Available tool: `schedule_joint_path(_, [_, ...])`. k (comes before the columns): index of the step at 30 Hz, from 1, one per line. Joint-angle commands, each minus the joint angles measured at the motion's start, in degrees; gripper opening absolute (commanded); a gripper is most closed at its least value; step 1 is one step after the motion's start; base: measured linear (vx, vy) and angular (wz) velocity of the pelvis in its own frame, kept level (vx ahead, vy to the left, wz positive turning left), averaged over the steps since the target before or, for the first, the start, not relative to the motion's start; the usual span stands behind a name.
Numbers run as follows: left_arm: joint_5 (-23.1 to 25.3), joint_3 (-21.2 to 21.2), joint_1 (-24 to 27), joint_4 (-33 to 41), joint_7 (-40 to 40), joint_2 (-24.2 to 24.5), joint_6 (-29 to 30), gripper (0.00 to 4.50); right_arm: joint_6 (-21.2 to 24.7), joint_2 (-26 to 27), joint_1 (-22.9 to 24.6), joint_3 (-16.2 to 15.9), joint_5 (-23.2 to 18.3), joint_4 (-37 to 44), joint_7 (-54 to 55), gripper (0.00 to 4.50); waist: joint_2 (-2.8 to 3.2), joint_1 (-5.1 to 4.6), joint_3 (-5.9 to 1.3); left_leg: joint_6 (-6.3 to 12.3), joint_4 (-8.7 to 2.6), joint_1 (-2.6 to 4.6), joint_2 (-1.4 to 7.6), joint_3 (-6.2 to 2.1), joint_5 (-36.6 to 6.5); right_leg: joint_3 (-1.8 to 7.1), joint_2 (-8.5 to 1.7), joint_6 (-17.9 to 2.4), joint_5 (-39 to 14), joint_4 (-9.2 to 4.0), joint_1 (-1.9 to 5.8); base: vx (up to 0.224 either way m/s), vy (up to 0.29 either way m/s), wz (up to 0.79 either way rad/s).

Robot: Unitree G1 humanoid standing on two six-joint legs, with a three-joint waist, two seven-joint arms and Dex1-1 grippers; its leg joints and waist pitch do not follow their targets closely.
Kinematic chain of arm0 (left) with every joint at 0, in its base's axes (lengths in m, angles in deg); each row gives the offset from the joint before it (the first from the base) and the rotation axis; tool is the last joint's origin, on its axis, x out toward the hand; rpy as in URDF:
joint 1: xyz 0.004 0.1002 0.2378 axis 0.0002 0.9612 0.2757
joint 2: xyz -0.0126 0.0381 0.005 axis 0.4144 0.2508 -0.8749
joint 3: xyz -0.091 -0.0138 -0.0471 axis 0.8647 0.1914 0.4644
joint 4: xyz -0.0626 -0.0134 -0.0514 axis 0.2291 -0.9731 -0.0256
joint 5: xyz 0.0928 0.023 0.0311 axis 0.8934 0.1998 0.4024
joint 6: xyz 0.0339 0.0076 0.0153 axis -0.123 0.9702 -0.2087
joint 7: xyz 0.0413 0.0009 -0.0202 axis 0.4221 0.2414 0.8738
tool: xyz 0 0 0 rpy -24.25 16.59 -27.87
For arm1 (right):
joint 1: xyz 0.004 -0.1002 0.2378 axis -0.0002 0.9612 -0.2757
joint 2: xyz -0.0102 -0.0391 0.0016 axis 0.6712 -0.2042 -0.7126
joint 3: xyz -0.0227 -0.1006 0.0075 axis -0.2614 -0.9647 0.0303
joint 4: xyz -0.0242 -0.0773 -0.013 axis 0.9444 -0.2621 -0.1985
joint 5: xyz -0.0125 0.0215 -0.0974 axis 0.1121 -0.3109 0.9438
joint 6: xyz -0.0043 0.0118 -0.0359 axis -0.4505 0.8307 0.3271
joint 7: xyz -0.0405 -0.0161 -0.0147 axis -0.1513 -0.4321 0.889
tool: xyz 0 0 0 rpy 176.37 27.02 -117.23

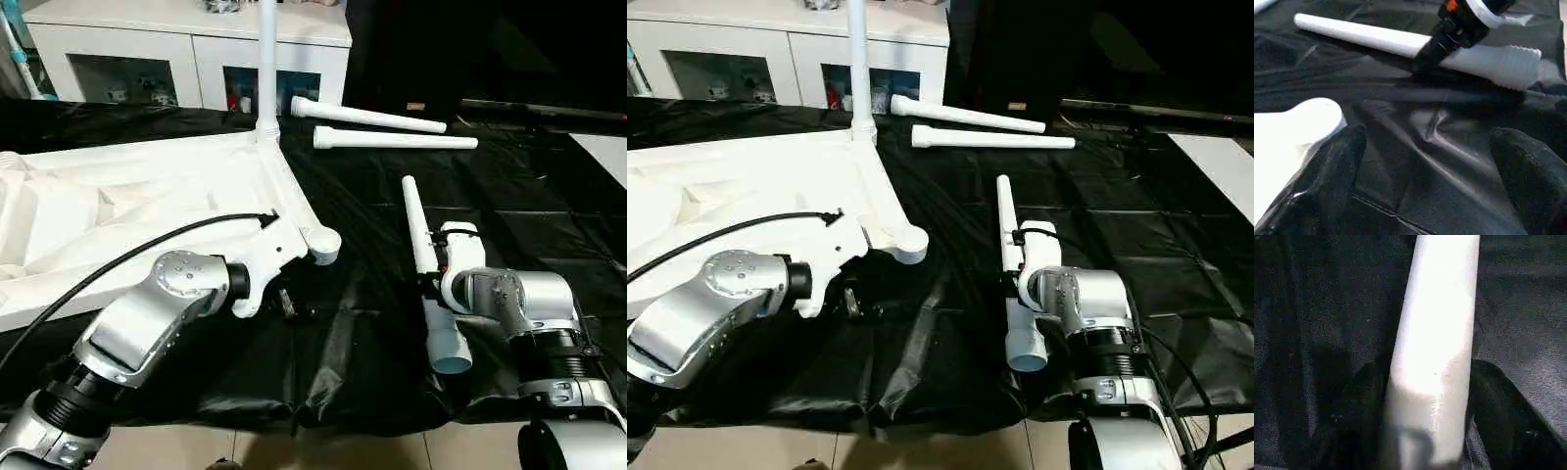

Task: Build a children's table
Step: Pick table leg

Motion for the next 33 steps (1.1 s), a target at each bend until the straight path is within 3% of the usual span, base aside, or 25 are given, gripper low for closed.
schedule_joint_path(1, [-0.27, 0.56, -0.61, 1.45, -0.52, -0.18, -0.57, 4.50, 0.07, 0.07, -0.13, 0.79, -0.13, -0.73, 0.25, 2.40, 0.58, -0.06, -3.74, -4.40, -4.07, 0.77, 0.34, 0.10, -13.00, 2.08, -3.05, -6.67, -14.06, -4.40, 2.41, 0.000, 0.000, 0.00])
schedule_joint_path(6, [-3.00, 4.14, -1.03, 1.15, 0.74, -2.64, -0.59, 4.50, -1.67, 1.14, -0.25, 3.50, -1.26, -0.06, 1.32, 1.88, 0.65, -0.06, -3.76, -4.37, -4.05, 0.75, 0.34, 0.13, -12.92, 2.08, -3.09, -7.38, -13.22, -4.35, 2.45, 0.000, 0.000, 0.00])
schedule_joint_path(7, [-5.23, 8.97, -2.83, -0.88, 5.42, -7.12, 0.40, 4.50, -3.86, 2.06, -0.68, 5.42, -2.29, 1.11, 1.95, 1.83, 0.83, -0.06, -3.74, -4.43, -4.05, 0.79, 0.34, 0.12, -13.27, 2.07, -3.06, -7.45, -13.24, -4.33, 2.42, 0.000, 0.000, 0.00])
schedule_joint_path(9, [-6.32, 11.35, -3.78, -1.98, 7.81, -9.38, 1.08, 4.50, -4.74, 2.50, -0.93, 6.29, -2.82, 1.63, 2.15, 1.79, 0.64, -0.05, -3.79, -4.32, -3.86, 0.97, 0.33, 0.30, -14.04, 2.15, -3.05, -7.67, -13.46, -4.54, 2.39, 0.000, 0.000, 0.00])
schedule_joint_path(11, [-10.56, 19.67, -8.18, -7.72, 17.15, -17.68, 3.34, 4.50, -13.38, 4.87, -1.60, 8.42, -5.56, 4.81, 0.54, 1.76, 0.51, 0.07, -3.91, -3.93, -3.67, 0.70, 0.19, 0.25, -13.78, 2.06, -3.12, -7.69, -12.88, -4.55, 2.55, 0.000, 0.000, 0.00])
schedule_joint_path(12, [-10.60, 19.74, -8.22, -7.78, 17.23, -17.76, 3.36, 4.50, -13.47, 4.90, -1.61, 8.44, -5.59, 4.84, 0.52, 1.76, 0.36, 0.05, -3.95, -3.56, -3.66, 0.65, 0.20, 0.27, -13.58, 2.07, -3.17, -7.71, -12.75, -4.58, 2.71, 0.000, 0.000, 0.00])
schedule_joint_path(13, [-14.29, 23.53, -9.99, -10.30, 20.29, -21.45, 5.62, 4.50, -18.72, 6.71, -1.53, 8.67, -7.95, 8.26, -2.69, 1.76, 0.34, 0.13, -3.98, -3.10, -3.72, 0.33, 0.20, 0.15, -12.63, 2.01, -3.25, -7.63, -12.31, -4.33, 2.98, 0.000, 0.000, 0.00])
schedule_joint_path(14, [-15.28, 24.30, -10.37, -10.90, 20.88, -22.24, 6.09, 4.50, -19.55, 7.32, -1.51, 8.76, -8.59, 9.31, -3.25, 1.75, 0.17, 0.06, -4.01, -2.38, -3.66, 0.25, 0.16, 0.14, -11.93, 1.97, -3.19, -7.48, -11.71, -4.51, 3.04, 0.000, 0.000, 0.00])
schedule_joint_path(15, [-17.41, 25.80, -11.29, -12.30, 21.99, -23.99, 7.13, 4.50, -21.39, 8.49, -1.30, 8.23, -9.83, 12.10, -5.13, 1.75, 0.34, 0.12, -4.07, -2.17, -3.57, 0.29, 0.14, 0.19, -11.27, 2.03, -3.21, -7.67, -10.73, -4.27, 3.05, 0.000, 0.000, 0.00])
schedule_joint_path(16, [-20.08, 27.18, -12.69, -14.43, 22.90, -26.38, 8.52, 4.50, -23.82, 9.69, -0.51, 5.51, -11.04, 17.02, -9.42, 1.75, 0.48, 0.19, -4.06, -1.22, -3.51, 0.27, -0.01, 0.32, -10.75, 2.04, -2.99, -7.89, -9.57, -4.43, 2.90, 0.000, 0.000, 0.00])
schedule_joint_path(17, [-20.86, 27.64, -13.21, -15.12, 23.17, -27.25, 9.11, 4.50, -24.65, 10.06, -0.18, 4.31, -11.32, 18.71, -11.13, 1.75, 0.26, 0.26, -4.20, -0.36, -3.50, 0.12, 0.09, 0.18, -9.65, 2.00, -2.97, -8.20, -7.88, -4.23, 3.18, 0.000, 0.000, 0.00])
schedule_joint_path(19, [-21.69, 28.40, -14.08, -16.31, 23.73, -28.43, 9.31, 4.50, -25.63, 10.12, 0.61, 1.86, -11.20, 20.95, -13.66, 1.75, 0.40, 0.34, -4.21, 0.48, -3.61, 0.16, 0.29, 0.07, -8.41, 1.90, -2.93, -8.68, -5.90, -4.12, 3.13, 0.000, 0.000, 0.00])
schedule_joint_path(24, [-23.67, 34.37, -18.40, -21.10, 28.22, -32.02, 9.44, 4.50, -30.28, 9.38, 3.53, -6.14, -9.78, 26.09, -19.17, 1.75, 0.37, 0.66, -3.94, 0.10, -3.78, 0.27, 0.35, 0.13, -10.03, 1.91, -3.08, -8.78, -8.05, -4.64, 3.13, 0.000, 0.000, 0.00])
schedule_joint_path(26, [-24.33, 35.32, -19.06, -21.68, 28.99, -32.31, 9.34, 4.50, -30.87, 9.28, 3.96, -7.07, -9.62, 26.67, -19.80, 1.75, 0.43, 0.82, -3.96, -0.13, -3.89, 0.26, 0.43, -0.06, -10.28, 1.90, -3.25, -7.96, -9.26, -4.66, 3.16, 0.000, 0.000, 0.00])
schedule_joint_path(30, [-33.28, 39.86, -20.98, -19.89, 28.99, -33.78, 10.19, 4.50, -32.08, 8.65, 5.00, -8.99, -7.74, 26.57, -20.50, 1.75, 0.20, 0.95, -3.91, -0.46, -3.79, 0.18, 0.31, 0.02, -10.41, 1.93, -3.25, -8.57, -9.48, -4.62, 3.09, 0.000, 0.000, 0.00])
schedule_joint_path(33, [-34.92, 40.33, -20.96, -18.48, 27.89, -33.83, 12.39, 4.50, -32.70, 8.18, 5.24, -9.46, -7.80, 26.58, -20.93, 1.75, 0.14, 1.02, -3.90, -0.11, -3.77, 0.17, 0.33, 0.05, -10.25, 1.90, -3.16, -8.35, -9.18, -4.54, 3.05, 0.000, 0.000, 0.00])
